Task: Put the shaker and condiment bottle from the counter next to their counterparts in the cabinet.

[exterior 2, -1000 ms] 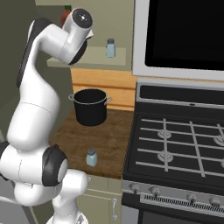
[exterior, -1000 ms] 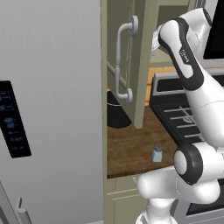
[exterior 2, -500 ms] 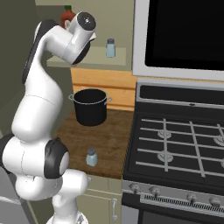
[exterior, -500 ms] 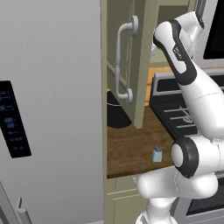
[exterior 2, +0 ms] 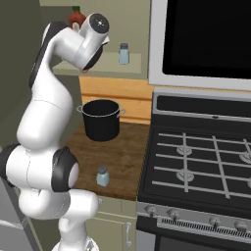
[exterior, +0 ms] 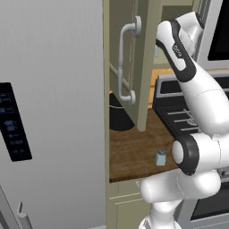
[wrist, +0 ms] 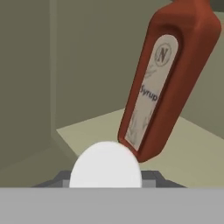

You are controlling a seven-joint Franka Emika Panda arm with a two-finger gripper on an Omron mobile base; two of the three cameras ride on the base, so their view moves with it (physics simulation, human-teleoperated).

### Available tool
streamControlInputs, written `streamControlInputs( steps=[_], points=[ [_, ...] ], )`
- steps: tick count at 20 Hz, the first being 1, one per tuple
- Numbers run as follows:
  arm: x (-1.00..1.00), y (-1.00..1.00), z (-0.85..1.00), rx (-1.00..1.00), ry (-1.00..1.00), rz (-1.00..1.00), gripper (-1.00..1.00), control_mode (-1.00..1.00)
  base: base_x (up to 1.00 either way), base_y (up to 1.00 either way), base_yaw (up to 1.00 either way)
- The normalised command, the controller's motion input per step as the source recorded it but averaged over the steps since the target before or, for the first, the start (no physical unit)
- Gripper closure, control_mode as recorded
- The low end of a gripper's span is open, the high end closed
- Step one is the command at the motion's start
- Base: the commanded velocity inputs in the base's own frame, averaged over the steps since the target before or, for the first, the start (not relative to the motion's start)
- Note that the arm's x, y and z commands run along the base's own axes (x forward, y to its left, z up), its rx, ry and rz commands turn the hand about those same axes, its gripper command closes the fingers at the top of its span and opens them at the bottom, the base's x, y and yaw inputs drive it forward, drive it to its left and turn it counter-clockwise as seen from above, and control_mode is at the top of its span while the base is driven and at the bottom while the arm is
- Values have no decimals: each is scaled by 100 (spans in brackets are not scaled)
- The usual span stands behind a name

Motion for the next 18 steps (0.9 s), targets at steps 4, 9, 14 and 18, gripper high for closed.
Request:
streamControlInputs(
  steps=[4, 9, 14, 18],
  points=[
    [19, 0, 0, 0, 0, 0, 100, -100, 0, 0, 0],
    [24, 0, 0, 0, 0, 0, 100, -100, 0, 0, 0],
    [28, 0, -1, 0, 0, 0, 100, -100, 0, 0, 0],
    [44, 0, -18, 0, 1, 0, 100, -100, 0, 0, 0]
  ],
)
